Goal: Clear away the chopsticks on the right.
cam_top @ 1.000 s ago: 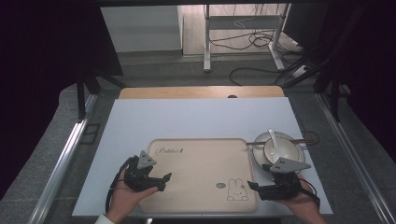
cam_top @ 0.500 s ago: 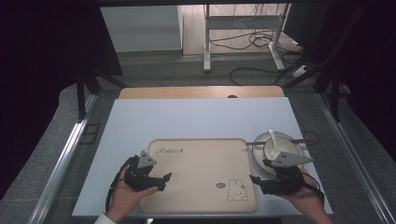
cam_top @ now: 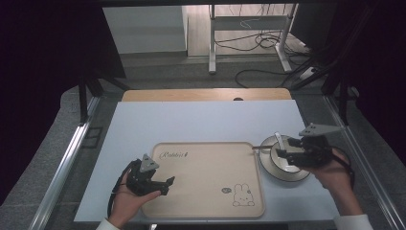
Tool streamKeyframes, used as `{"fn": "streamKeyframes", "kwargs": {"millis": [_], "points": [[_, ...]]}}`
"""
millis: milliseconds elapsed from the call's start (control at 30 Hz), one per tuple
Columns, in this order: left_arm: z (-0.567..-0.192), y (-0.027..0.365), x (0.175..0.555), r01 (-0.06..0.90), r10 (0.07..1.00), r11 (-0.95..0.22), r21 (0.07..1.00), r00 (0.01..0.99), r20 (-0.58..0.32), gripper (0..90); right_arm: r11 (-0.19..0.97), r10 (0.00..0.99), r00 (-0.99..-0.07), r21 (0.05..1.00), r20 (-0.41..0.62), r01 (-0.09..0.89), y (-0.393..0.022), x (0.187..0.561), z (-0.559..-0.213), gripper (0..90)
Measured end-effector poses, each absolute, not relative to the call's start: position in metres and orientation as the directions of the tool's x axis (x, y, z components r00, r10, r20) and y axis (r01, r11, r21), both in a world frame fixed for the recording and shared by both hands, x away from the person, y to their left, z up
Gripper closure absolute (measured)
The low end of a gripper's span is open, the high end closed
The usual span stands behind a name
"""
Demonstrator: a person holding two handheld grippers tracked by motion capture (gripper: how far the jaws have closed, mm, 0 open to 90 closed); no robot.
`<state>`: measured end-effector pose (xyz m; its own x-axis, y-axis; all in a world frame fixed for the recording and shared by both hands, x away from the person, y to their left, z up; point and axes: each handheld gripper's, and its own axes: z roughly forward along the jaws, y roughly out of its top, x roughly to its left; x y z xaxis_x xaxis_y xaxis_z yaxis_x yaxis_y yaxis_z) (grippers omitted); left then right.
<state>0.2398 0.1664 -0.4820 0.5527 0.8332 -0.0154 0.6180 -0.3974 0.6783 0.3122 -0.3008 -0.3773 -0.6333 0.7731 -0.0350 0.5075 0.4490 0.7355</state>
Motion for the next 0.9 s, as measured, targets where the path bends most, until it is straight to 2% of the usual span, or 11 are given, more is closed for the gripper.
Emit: {"fn": "streamKeyframes", "kwargs": {"millis": [133, 433, 467, 567, 600, 633, 667, 733, 767, 833, 900], "points": [[-0.483, 0.168, 0.241, 0.620, 0.834, -0.401, 0.675, 0.552, -0.011, 11.9, 0.394, 0.834, -0.552, 0.714, -0.013, 0.579, -0.326, 0.331, -0.370, 49.1], [-0.483, 0.167, 0.239, 0.623, 0.837, -0.397, 0.674, 0.547, -0.012, 12.1, 0.344, 0.893, -0.451, 0.669, -0.016, 0.659, -0.368, 0.357, -0.374, 55.2], [-0.483, 0.166, 0.239, 0.623, 0.837, -0.397, 0.674, 0.547, -0.013, 12.1, 0.332, 0.907, -0.421, 0.650, -0.020, 0.683, -0.375, 0.362, -0.378, 59.3], [-0.483, 0.166, 0.239, 0.624, 0.835, -0.403, 0.669, 0.551, -0.011, 12.1, 0.314, 0.920, -0.392, 0.634, -0.020, 0.707, -0.383, 0.369, -0.384, 62.8], [-0.484, 0.166, 0.239, 0.625, 0.834, -0.404, 0.668, 0.552, -0.012, 12.1, 0.308, 0.926, -0.377, 0.617, -0.020, 0.724, -0.390, 0.375, -0.388, 68.5], [-0.484, 0.166, 0.239, 0.625, 0.832, -0.406, 0.667, 0.554, -0.013, 12.1, 0.308, 0.926, -0.377, 0.617, -0.020, 0.724, -0.390, 0.375, -0.388, 68.5], [-0.484, 0.167, 0.239, 0.627, 0.833, -0.405, 0.666, 0.554, -0.015, 12.3, 0.305, 0.932, -0.363, 0.594, -0.023, 0.745, -0.395, 0.383, -0.394, 76.0], [-0.484, 0.167, 0.239, 0.627, 0.830, -0.412, 0.661, 0.558, -0.012, 12.3, 0.313, 0.933, -0.357, 0.577, -0.038, 0.755, -0.398, 0.389, -0.400, 82.3], [-0.484, 0.167, 0.239, 0.627, 0.830, -0.412, 0.661, 0.558, -0.012, 12.3, 0.313, 0.933, -0.357, 0.577, -0.038, 0.755, -0.398, 0.389, -0.400, 82.3], [-0.484, 0.166, 0.239, 0.625, 0.828, -0.418, 0.660, 0.561, -0.007, 12.3, 0.330, 0.932, -0.357, 0.543, -0.058, 0.773, -0.401, 0.397, -0.410, 89.2], [-0.485, 0.166, 0.240, 0.626, 0.826, -0.423, 0.655, 0.564, -0.005, 12.3, 0.331, 0.934, -0.352, 0.525, -0.064, 0.784, -0.402, 0.404, -0.417, 89.7]]}}
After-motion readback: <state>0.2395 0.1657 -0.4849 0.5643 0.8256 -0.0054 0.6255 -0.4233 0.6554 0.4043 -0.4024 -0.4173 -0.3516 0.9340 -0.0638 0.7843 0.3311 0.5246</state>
